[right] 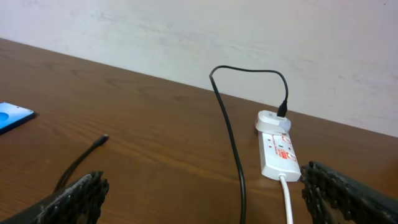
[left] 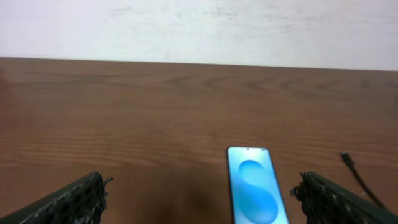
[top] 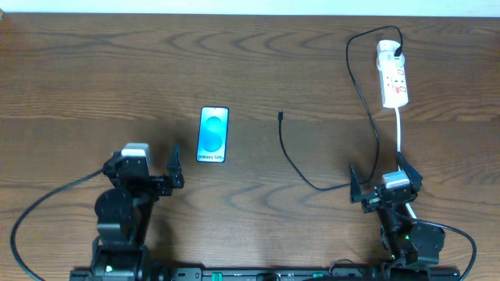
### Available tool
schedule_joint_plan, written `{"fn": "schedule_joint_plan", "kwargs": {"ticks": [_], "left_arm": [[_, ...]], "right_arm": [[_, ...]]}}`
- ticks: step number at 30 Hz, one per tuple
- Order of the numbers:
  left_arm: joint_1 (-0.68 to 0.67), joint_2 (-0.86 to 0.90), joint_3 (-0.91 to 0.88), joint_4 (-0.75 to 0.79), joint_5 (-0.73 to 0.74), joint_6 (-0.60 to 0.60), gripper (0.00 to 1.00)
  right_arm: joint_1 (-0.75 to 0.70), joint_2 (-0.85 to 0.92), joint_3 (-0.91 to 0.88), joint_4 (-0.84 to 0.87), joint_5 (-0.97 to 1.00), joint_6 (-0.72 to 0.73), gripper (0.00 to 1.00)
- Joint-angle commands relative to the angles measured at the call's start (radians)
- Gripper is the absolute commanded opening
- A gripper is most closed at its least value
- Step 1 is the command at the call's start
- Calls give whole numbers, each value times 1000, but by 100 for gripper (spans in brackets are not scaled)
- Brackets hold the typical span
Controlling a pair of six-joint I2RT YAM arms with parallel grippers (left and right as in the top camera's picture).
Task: Plug charger to phone and switch on socket
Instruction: 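Move the left gripper forward over the blue phone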
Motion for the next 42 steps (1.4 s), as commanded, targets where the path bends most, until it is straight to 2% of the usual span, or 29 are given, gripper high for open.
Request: {"fn": "schedule_joint_plan", "kwargs": {"ticks": [1,10,21,27,31,42], "left_arm": [[5,85,107,-10,66,-5,100],[5,297,343,-180,142,-9,99],[-2,657,800,-577,182,-12,100],[-51,892,1050,-802,167,26,100],[-95,1040,1155,-930,127,37,100],[-166,1270,1167,-933,136,22,100]], "right_arm": [[7,-6,-4,-3,4,-6,99],[7,-6,-4,-2,4,-6,99],[7,-6,-4,-2,4,-6,99],[7,-6,-4,-2,4,-6,99],[7,-6,-4,-3,4,-6,99],[7,-6,-4,-3,4,-6,99]]}}
